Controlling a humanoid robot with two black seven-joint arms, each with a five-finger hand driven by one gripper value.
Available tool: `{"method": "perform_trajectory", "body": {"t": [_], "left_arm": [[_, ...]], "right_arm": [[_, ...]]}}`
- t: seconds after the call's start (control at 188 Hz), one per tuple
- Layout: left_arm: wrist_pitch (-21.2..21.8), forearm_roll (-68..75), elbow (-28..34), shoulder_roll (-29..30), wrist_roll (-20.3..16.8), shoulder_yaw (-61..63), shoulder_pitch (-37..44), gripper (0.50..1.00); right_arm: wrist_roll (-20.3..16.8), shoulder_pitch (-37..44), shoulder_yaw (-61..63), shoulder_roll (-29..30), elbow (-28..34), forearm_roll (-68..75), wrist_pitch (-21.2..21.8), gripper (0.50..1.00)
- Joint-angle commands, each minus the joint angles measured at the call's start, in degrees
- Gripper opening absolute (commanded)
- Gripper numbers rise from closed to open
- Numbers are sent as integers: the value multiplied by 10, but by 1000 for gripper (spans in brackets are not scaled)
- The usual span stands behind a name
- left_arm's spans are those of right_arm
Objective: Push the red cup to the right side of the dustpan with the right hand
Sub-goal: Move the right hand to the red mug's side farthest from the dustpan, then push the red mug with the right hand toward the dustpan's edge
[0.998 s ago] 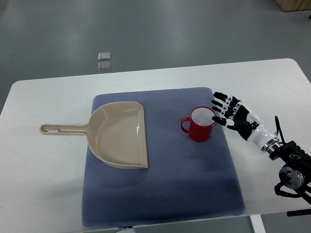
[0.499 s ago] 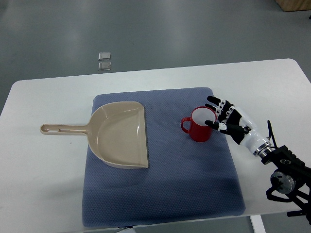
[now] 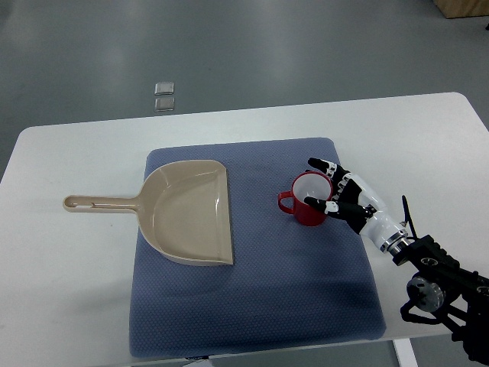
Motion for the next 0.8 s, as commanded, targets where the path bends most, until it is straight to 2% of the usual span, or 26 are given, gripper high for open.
{"method": "perform_trajectory", "body": {"t": [0.0, 0.796], "left_arm": [[0, 0, 0, 0, 0, 0, 0, 1000], [0, 0, 0, 0, 0, 0, 0, 1000]], "right_arm": [[1, -2, 0, 1, -1, -4, -4, 932], [-2, 5, -1, 67, -3, -42, -27, 932]]}}
